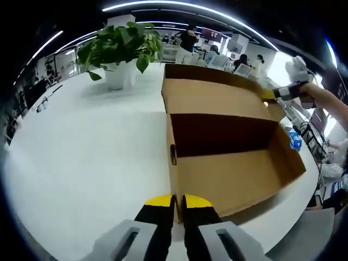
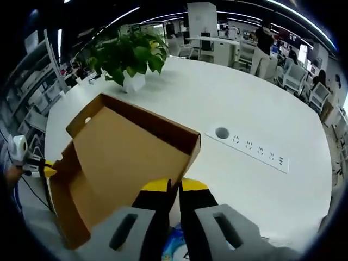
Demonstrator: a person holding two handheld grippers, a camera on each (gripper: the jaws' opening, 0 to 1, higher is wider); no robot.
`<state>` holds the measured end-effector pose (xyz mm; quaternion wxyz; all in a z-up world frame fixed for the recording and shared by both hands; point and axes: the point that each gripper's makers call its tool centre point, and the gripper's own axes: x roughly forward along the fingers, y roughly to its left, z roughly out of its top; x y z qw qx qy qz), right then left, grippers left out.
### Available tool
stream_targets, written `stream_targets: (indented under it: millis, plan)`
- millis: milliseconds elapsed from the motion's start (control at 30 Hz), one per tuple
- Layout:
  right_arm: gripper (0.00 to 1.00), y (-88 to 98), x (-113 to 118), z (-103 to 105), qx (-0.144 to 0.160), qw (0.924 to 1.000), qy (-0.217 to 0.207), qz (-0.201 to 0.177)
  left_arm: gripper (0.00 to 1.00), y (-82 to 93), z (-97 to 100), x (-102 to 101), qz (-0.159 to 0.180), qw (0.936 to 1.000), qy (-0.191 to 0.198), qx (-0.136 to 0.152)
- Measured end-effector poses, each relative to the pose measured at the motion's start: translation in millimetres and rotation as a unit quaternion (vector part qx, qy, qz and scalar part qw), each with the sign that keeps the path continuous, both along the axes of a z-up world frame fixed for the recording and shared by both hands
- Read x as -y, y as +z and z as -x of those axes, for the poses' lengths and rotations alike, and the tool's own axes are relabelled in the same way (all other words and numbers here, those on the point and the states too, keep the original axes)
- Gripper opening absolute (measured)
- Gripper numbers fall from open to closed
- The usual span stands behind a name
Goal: Operate the shoe box by opening the lid, removing the specified soft item, and placing it in the target area until the item is outside and the box remains undamaged.
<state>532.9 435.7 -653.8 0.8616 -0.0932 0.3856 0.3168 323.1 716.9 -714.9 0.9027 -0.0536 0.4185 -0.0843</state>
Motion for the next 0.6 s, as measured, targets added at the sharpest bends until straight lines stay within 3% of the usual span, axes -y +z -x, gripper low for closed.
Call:
stream_targets:
  millis: [600]
  plan:
    - [0.02, 8.3, 13.7, 5.8, 0.039, 0.9983, 0.007, -0.043, 0.05, 1.1, -0.1, 6.4, -0.006, 1.0000, -0.006, -0.003]
